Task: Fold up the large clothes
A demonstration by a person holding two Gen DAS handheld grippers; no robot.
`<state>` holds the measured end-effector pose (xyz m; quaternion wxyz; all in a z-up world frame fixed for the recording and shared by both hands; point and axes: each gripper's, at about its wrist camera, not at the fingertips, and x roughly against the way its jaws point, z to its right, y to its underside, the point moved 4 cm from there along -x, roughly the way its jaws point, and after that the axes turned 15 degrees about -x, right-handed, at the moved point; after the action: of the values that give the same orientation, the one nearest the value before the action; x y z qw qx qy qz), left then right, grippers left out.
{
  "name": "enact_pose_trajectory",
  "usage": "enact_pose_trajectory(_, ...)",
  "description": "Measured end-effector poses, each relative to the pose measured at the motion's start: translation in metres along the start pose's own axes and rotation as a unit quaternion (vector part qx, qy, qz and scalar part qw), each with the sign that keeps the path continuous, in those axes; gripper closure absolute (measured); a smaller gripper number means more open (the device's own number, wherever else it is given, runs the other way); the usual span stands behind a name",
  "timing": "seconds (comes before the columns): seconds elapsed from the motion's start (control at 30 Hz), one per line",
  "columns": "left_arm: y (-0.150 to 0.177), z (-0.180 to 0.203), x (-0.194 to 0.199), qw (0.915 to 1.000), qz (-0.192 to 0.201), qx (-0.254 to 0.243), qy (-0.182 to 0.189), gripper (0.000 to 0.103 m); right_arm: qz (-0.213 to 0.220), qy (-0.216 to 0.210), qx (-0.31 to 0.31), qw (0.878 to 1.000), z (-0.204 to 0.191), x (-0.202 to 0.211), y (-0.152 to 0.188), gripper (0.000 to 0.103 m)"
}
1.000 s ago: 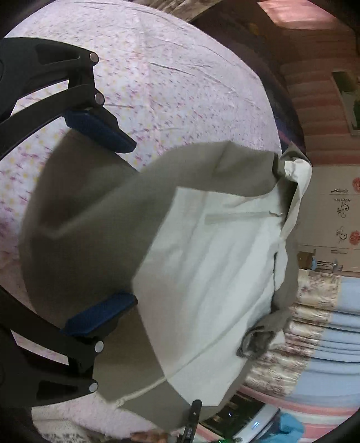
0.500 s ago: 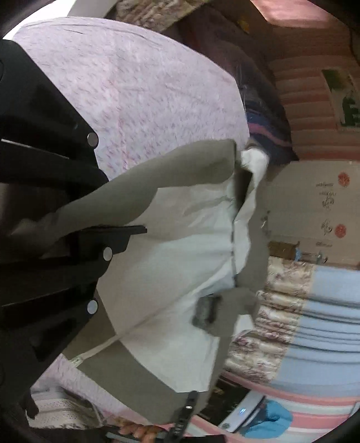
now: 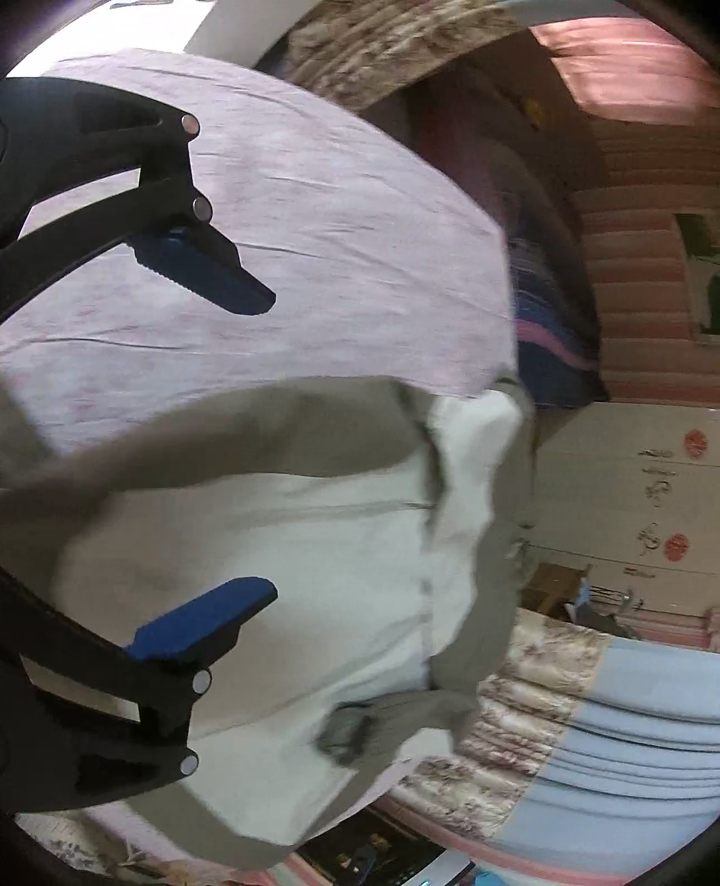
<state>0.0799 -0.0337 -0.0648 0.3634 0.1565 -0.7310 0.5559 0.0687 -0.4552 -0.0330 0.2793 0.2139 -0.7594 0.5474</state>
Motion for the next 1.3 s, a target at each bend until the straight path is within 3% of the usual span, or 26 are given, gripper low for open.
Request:
enact_pose_trajectory(0.13, -0.028, -0.001, -0.035, 0.9999, 0.004, 0.009, 0.01, 0.006, -0.056, -0.034, 0.042, 0.997, -0.058, -0.061, 0.01, 0.011)
enact_pose_trajectory(0.23, -0.038, 0.012, -0.07, 0.9992, -0.027, -0.014, 0.026, 0.004, -0.077, 0.004, 0.096, 0.992, -0.081, -0.095, 0.031, 0.012)
enact_pose_trajectory(0.27, -0.04, 0.015, -0.075, 0.9987, -0.034, -0.023, 0.028, 0.004, -0.076, 0.029, 0.114, 0.99, -0.082, -0.102, 0.036, 0.02)
enact_pose_trajectory(0.3, -0.042, 0.016, -0.076, 0.9986, -0.033, -0.03, 0.029, 0.004, -0.066, 0.061, 0.124, 0.988, -0.075, -0.106, 0.037, 0.042)
enact_pose_trajectory(0.33, -0.046, 0.018, -0.075, 0.9986, -0.025, -0.038, 0.026, 0.004, -0.067, 0.062, 0.109, 0.99, -0.065, -0.106, 0.035, 0.085)
enact_pose_trajectory(0.37, -0.05, 0.016, -0.072, 0.9987, -0.018, -0.044, 0.018, 0.004, -0.068, 0.063, 0.086, 0.992, -0.054, -0.105, 0.031, 0.089)
enact_pose_trajectory(0.47, -0.059, 0.005, -0.061, 0.9992, 0.0, -0.039, 0.007, 0.004, -0.007, 0.087, 0.039, 0.995, -0.005, -0.057, 0.01, 0.094)
enact_pose_trajectory(0.53, -0.062, -0.005, -0.053, 0.9995, 0.009, -0.03, 0.004, 0.004, 0.026, 0.117, 0.023, 0.993, 0.028, -0.023, 0.0, 0.094)
enact_pose_trajectory(0.63, -0.06, -0.021, -0.044, 0.9997, 0.017, -0.014, -0.007, 0.003, 0.069, 0.2, 0.013, 0.977, 0.092, 0.03, -0.009, 0.094)
enact_pose_trajectory(0.73, -0.056, -0.031, -0.04, 0.9998, 0.02, -0.002, -0.01, 0.003, 0.058, 0.261, -0.005, 0.964, 0.156, 0.057, -0.002, 0.094)
enact_pose_trajectory(0.83, -0.051, -0.032, -0.044, 0.9999, 0.014, -0.003, -0.006, 0.003, -0.002, 0.237, -0.013, 0.971, 0.185, 0.047, 0.026, 0.089)
enact_pose_trajectory(0.9, -0.051, -0.027, -0.048, 0.9999, 0.011, -0.01, -0.002, 0.003, -0.051, 0.203, -0.007, 0.978, 0.185, 0.031, 0.05, 0.072)
enact_pose_trajectory(0.93, -0.052, -0.023, -0.05, 0.9999, 0.009, -0.015, 0.002, 0.003, -0.073, 0.184, -0.007, 0.98, 0.182, 0.027, 0.057, 0.052)
enact_pose_trajectory(0.97, -0.052, -0.02, -0.05, 0.9998, 0.007, -0.014, 0.01, 0.003, -0.092, 0.156, -0.01, 0.983, 0.175, 0.025, 0.063, 0.043)
enact_pose_trajectory(1.03, -0.054, -0.016, -0.043, 0.999, 0.017, 0.0, 0.042, 0.003, -0.081, 0.145, -0.01, 0.986, 0.17, 0.043, 0.059, 0.041)
enact_pose_trajectory(1.17, -0.066, -0.012, -0.027, 0.9987, 0.039, -0.027, 0.019, 0.003, 0.007, 0.128, -0.043, 0.991, 0.152, 0.076, 0.01, 0.039)
enact_pose_trajectory(1.3, -0.087, -0.019, -0.034, 0.9985, 0.04, -0.036, 0.004, 0.003, 0.031, 0.116, -0.011, 0.993, 0.106, 0.056, -0.038, 0.033)
